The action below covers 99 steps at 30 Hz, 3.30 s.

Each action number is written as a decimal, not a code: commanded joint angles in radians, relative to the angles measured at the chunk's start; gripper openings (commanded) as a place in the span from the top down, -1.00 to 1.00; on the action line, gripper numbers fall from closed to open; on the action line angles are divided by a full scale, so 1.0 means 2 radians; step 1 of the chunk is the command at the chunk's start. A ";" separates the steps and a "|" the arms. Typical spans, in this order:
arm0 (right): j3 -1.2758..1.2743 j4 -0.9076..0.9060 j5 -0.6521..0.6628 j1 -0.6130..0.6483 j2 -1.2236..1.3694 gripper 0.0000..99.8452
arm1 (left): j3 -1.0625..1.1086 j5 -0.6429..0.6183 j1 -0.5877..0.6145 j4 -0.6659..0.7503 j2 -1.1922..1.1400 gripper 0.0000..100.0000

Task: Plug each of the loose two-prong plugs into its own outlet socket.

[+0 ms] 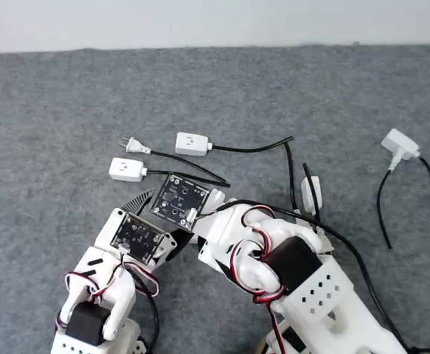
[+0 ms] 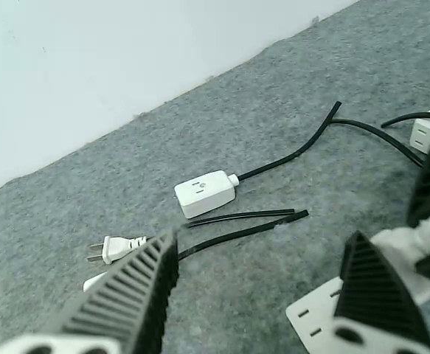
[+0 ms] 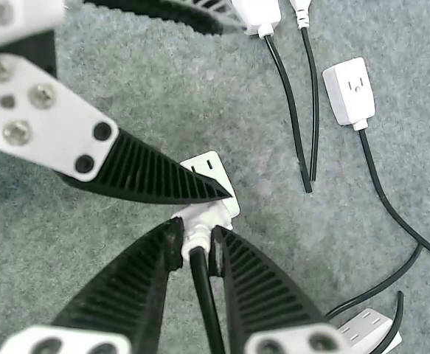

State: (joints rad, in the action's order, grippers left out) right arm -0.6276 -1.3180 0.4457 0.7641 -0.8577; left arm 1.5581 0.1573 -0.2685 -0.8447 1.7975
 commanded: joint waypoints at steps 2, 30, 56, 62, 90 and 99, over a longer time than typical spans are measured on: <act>0.018 0.016 -0.005 0.013 -0.005 0.98 | -0.004 -0.004 -0.014 -0.007 -0.002 0.30; 0.015 0.010 -0.003 -0.006 0.007 0.98 | -0.010 -0.003 0.068 0.021 -0.001 0.30; 0.228 -0.072 0.031 -0.056 0.309 0.98 | -0.005 -0.008 0.120 0.050 -0.001 0.30; 0.229 -0.069 0.031 -0.057 0.334 0.98 | -0.005 -0.021 0.123 0.050 0.000 0.30; 0.229 -0.038 -0.044 -0.049 0.382 0.98 | -0.005 -0.021 0.124 0.050 0.001 0.30; 0.228 -0.038 -0.061 -0.049 0.383 0.98 | -0.005 -0.021 0.124 0.050 0.001 0.30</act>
State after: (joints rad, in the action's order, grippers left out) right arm -0.2209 -1.4101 0.3353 0.6582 -0.0783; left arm 1.5597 0.1266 -0.0245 -0.7756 1.7975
